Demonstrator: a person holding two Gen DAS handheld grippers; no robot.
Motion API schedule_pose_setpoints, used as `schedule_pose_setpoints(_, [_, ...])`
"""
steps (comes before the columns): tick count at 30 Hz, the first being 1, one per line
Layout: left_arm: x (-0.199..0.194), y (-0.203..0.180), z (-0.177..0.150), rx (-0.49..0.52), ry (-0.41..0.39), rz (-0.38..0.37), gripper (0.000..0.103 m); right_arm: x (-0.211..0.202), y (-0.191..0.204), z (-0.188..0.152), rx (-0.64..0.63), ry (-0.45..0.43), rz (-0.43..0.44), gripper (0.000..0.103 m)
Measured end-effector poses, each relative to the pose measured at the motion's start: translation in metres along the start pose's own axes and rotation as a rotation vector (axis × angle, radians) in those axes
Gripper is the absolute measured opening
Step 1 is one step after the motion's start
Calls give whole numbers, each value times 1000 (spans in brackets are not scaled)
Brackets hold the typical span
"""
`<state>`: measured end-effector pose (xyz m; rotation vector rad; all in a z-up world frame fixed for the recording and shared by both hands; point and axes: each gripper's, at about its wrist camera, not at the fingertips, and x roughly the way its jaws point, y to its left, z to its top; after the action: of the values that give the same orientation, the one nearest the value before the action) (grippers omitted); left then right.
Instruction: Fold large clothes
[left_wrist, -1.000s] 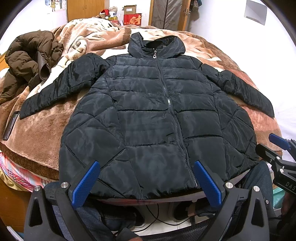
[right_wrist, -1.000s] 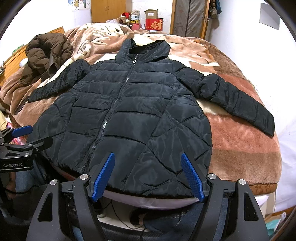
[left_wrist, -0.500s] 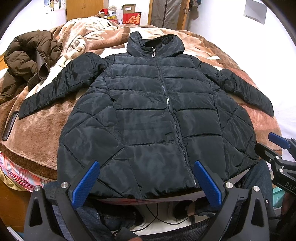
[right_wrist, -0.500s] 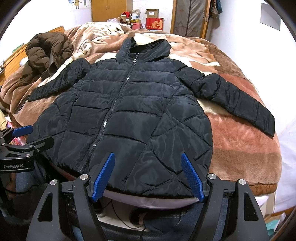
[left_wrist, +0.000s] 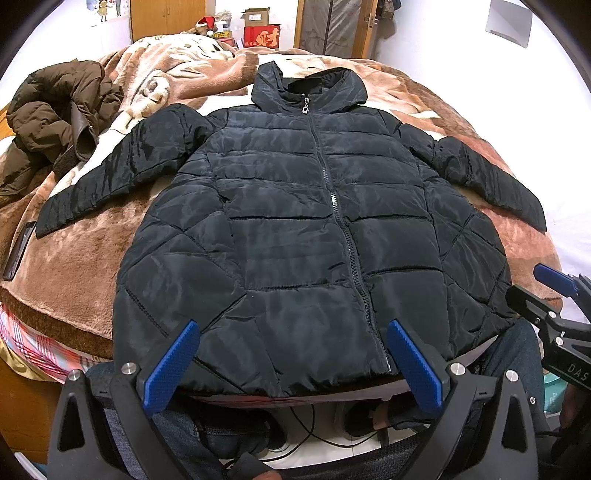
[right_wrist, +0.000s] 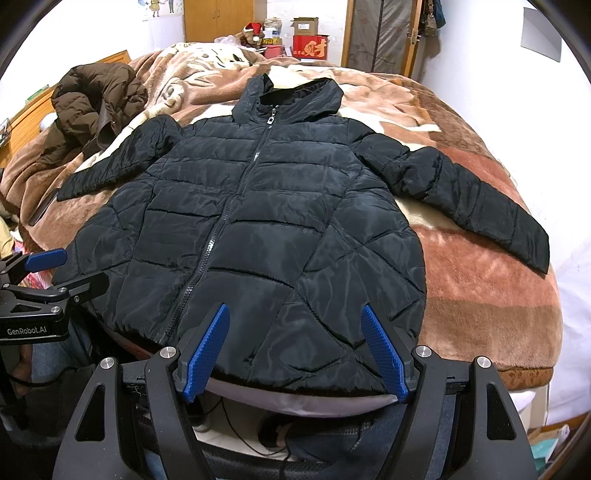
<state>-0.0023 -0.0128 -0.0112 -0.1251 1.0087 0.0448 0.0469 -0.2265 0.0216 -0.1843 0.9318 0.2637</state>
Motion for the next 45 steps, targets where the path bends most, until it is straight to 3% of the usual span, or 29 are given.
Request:
schedule_pose_setpoints(10, [3,0,4,6,-1,4,102,7,7,-6,-5,7,-3,74])
schedule_pose_setpoints(24, [26,40,31,-60,-15,-2,102,30,10,30,-44,0,23,74])
schedule_pose_setpoints(31, [42,86,56,-164,-30,46,102,59,25,65,-82,8,87,74])
schedule_pose_setpoints(45, [90,219,89,-436,-14,67,101,120,53,119,-154,37,79,74])
